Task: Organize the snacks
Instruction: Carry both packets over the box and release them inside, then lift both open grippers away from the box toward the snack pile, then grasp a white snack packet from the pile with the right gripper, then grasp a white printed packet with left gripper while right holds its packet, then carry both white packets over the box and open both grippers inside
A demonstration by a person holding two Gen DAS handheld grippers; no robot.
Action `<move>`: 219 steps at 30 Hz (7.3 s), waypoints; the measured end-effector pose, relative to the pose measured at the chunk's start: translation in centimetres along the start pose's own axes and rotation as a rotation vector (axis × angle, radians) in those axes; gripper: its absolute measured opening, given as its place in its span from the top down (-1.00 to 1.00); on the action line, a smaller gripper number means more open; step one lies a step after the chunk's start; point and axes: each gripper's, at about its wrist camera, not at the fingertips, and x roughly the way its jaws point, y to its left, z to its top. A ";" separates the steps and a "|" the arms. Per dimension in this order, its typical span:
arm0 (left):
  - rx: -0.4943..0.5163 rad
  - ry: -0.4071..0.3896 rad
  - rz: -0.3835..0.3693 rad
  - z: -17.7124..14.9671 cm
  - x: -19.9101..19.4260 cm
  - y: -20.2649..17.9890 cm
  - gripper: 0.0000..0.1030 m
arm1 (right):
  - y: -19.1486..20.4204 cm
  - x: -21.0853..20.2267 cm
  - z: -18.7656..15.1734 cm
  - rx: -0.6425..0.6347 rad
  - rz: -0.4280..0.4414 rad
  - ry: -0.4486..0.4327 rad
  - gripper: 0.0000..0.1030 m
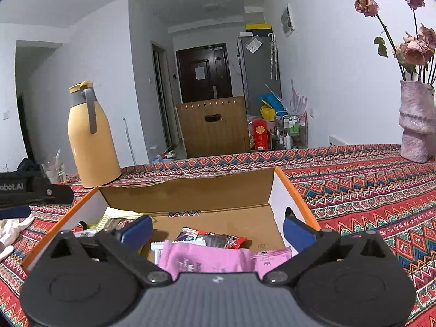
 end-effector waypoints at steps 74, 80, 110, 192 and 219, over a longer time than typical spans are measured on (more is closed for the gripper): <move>0.106 0.109 0.005 -10.5 -13.0 4.1 -1.00 | 1.8 -13.0 -10.4 -0.180 0.001 0.258 -1.00; 0.109 0.112 0.000 -10.6 -13.0 4.0 -1.00 | 2.8 -10.9 -10.1 -0.271 0.024 0.303 -1.00; 0.092 0.150 -0.019 -11.6 -12.6 4.0 -1.00 | 0.9 -14.4 -9.0 -0.058 0.079 0.122 0.23; 0.248 -0.004 -0.182 -13.7 -20.4 0.8 0.16 | 1.5 -21.7 -10.2 -0.056 0.081 0.041 0.22; 0.196 -0.078 -0.150 -5.2 -13.5 -2.2 0.16 | 0.6 -13.4 -2.5 -0.058 0.067 -0.054 0.22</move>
